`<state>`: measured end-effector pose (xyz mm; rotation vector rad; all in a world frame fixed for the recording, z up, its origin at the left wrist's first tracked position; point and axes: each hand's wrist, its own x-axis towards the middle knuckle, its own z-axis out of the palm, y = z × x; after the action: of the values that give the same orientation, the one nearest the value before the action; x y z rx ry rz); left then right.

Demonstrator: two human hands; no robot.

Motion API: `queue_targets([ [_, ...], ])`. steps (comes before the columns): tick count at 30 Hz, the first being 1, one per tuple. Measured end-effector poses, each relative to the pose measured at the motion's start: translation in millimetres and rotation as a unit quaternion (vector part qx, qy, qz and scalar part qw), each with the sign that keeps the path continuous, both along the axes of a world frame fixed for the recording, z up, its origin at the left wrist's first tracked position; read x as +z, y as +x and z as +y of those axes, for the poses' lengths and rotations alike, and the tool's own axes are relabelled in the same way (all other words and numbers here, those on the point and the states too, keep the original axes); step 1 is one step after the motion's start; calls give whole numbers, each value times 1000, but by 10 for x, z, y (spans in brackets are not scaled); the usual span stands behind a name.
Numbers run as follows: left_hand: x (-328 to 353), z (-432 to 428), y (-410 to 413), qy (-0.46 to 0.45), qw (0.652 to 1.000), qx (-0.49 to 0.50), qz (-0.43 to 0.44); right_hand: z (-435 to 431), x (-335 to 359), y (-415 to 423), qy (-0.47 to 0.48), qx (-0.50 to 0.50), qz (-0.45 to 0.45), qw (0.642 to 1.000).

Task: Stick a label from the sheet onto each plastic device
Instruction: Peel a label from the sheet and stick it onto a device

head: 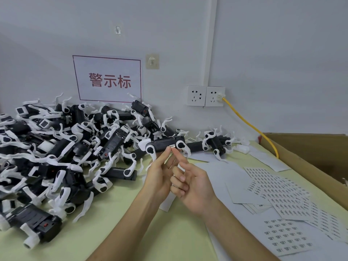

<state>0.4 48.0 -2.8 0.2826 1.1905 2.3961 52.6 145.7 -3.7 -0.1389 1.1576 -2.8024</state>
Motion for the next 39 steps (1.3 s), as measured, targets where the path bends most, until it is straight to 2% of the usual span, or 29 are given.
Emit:
queue_targets([
  [10, -2, 5, -1, -26, 1000, -2, 1, -16, -2, 7, 3, -3, 2, 1000],
  [30, -12, 7, -20, 9, 1000, 16, 3, -19, -4, 17, -1, 10, 1, 1000],
  [39, -8, -10, -26, 30, 997, 74, 2, -31, 3, 35, 6, 13, -1, 1000],
])
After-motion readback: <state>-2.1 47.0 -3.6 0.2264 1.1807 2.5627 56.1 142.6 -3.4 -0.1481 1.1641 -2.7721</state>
